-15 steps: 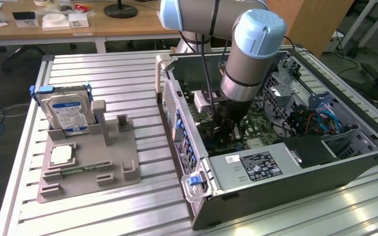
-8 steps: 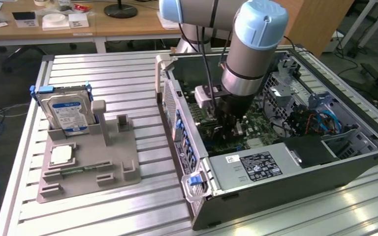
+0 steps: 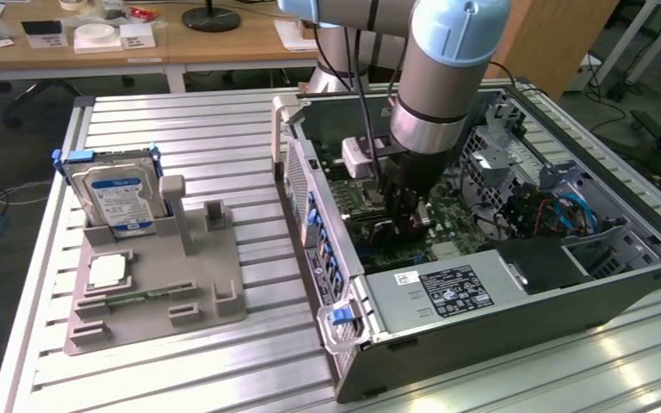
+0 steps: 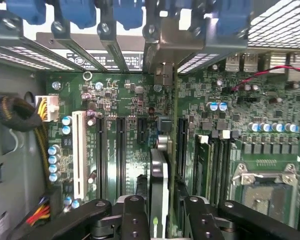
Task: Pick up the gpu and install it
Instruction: 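Insert the gpu into the slot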
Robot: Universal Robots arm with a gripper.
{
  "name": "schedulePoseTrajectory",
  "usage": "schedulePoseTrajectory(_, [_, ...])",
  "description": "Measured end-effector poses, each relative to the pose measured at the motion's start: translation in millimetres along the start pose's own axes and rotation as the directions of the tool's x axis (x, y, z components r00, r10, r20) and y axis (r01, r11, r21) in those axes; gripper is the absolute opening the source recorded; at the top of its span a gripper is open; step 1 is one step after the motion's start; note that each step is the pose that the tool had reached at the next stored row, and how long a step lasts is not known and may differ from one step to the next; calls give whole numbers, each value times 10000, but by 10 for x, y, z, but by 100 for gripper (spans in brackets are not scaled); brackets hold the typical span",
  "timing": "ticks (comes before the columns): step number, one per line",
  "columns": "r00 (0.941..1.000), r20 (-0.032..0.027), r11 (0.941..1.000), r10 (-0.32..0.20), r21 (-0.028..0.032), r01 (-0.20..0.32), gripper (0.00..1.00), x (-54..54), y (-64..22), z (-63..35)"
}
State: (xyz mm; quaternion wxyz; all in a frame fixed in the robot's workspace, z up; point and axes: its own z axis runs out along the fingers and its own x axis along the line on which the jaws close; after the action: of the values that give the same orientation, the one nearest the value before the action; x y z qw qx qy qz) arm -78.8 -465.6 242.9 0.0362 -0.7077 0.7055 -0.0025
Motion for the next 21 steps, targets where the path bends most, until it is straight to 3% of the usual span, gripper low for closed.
schedulePoseTrajectory(10, [10000, 0, 9996, -15, 284, 15, 34, -12, -4, -260])
schedulePoseTrajectory(13, [10000, 2, 9996, -15, 288, 15, 34, -13, -4, -261])
schedulePoseTrajectory(15, [10000, 0, 9996, -14, 287, 14, 26, -13, -3, -262])
schedulePoseTrajectory(17, [10000, 0, 9996, -14, 287, 14, 26, -13, -3, -262])
schedulePoseTrajectory(19, [10000, 0, 9996, -14, 287, 14, 14, -13, -3, -262])
schedulePoseTrajectory(21, [10000, 0, 9996, -14, 287, 14, 11, -13, -3, -262])
